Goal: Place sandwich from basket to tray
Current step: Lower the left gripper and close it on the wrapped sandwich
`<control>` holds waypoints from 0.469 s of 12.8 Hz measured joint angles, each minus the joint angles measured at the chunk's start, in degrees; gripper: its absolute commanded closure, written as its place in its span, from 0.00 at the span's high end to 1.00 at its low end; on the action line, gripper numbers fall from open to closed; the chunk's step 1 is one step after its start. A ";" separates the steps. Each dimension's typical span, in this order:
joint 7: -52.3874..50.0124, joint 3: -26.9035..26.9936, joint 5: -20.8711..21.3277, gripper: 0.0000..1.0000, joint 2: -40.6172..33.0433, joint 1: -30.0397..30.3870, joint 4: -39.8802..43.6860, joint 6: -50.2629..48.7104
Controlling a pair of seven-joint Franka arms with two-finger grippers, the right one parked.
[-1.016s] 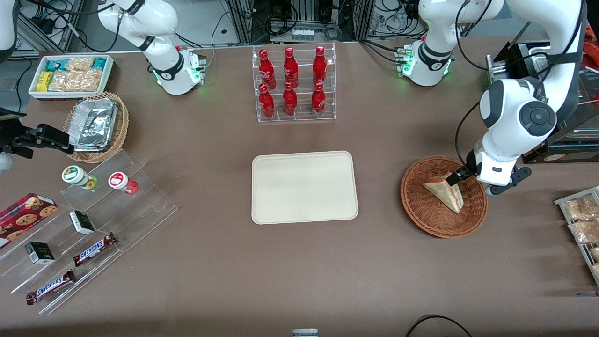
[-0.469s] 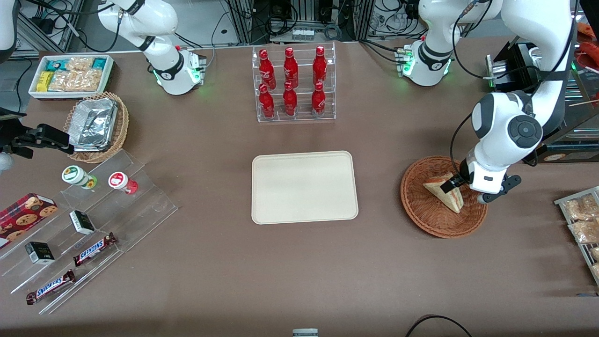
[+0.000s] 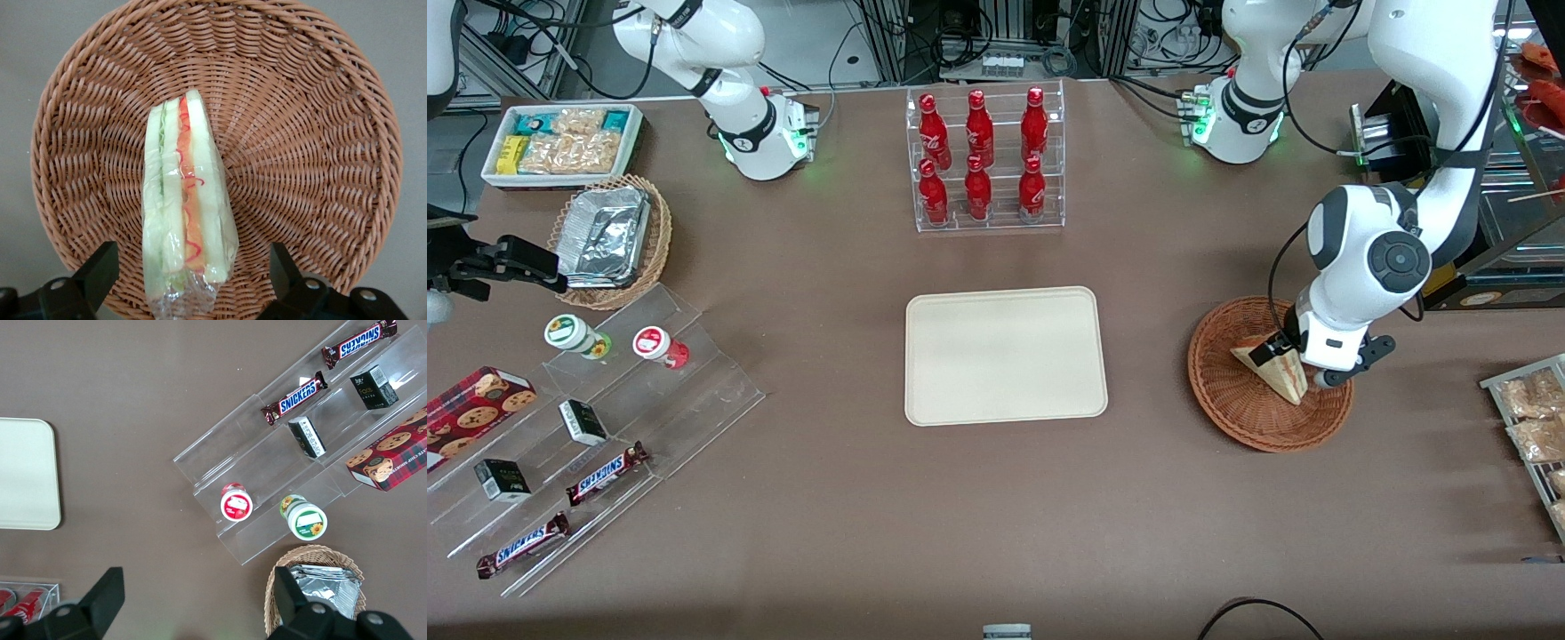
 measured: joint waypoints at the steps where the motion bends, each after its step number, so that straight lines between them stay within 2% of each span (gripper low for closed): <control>1: -0.02 0.01 0.00 1.00 0.06 0.00 -0.58 0.92; 5: -0.52 0.15 0.00 0.99 0.63 0.02 -1.62 3.38; 6: -0.78 0.16 0.00 0.90 0.97 0.02 -1.68 3.74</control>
